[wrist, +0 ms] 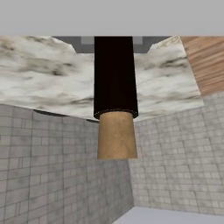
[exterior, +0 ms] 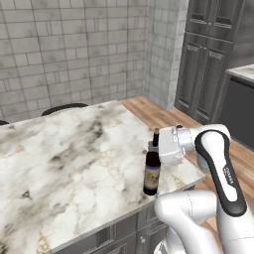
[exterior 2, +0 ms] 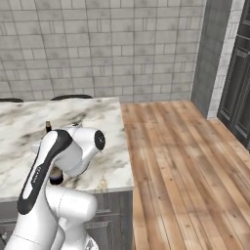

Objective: Move the drinks to the dining counter.

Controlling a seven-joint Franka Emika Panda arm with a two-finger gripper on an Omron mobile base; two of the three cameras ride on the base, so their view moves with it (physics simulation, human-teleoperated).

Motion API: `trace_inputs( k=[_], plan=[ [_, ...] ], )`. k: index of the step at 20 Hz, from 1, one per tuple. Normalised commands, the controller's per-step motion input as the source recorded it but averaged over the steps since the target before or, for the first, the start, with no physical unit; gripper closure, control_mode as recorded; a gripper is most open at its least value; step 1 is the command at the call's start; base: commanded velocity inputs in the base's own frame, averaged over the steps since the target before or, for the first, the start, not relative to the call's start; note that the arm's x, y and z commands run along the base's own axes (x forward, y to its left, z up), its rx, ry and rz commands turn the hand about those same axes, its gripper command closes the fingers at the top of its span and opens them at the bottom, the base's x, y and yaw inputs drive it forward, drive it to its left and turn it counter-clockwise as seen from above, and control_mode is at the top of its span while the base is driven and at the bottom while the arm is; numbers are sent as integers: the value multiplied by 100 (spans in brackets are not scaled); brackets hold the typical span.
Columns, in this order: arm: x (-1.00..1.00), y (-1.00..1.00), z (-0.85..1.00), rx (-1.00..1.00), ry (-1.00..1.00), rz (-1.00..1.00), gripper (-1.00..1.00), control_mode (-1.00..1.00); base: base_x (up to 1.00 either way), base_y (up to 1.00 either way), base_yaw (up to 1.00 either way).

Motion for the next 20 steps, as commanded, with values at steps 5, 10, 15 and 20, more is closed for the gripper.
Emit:
trace_inputs(
  k=[5,10,15,20],
  plan=[
    [67,4,9,0,10,2,100,-100,0,0,0],
    [48,0,9,-4,19,9,100,-100,0,0,0],
    [4,9,-15,-4,0,7,100,-100,0,0,0],
    [-4,13,-23,-1,-24,5,100,-100,0,0,0]
  ],
)
